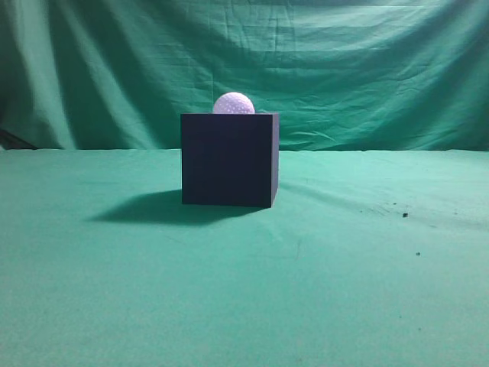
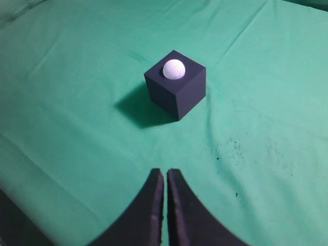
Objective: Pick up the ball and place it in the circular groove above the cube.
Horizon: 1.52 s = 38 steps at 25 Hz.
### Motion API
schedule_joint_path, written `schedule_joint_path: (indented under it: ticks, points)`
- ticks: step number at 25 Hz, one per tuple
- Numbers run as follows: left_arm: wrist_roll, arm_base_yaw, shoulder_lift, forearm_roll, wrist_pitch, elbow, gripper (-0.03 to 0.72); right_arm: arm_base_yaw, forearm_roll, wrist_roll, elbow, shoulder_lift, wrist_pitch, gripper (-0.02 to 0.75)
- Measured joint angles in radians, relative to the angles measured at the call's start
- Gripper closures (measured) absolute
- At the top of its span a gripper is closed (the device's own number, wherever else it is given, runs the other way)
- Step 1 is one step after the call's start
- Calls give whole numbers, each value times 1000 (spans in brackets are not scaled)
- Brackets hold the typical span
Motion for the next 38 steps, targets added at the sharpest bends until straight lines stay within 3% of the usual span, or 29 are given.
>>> schedule_joint_path:
  ticks: [7, 14, 21, 27, 31, 38]
  points:
    - [0, 0, 0, 0, 0, 0, 688, 0, 0, -78, 29, -150, 54, 738]
    - [0, 0, 0, 0, 0, 0, 688, -18, -35, -143, 203, -204, -127, 738]
    - [0, 0, 0, 0, 0, 0, 688, -233, -40, -145, 519, -419, -482, 738]
    - [0, 0, 0, 0, 0, 0, 688, -471, 1, -145, 747, -539, -651, 738]
    - [0, 0, 0, 0, 0, 0, 688, -533, 33, -145, 856, -540, -695, 738]
    - [0, 0, 0, 0, 0, 0, 688, -556, 59, -145, 869, -540, -631, 738]
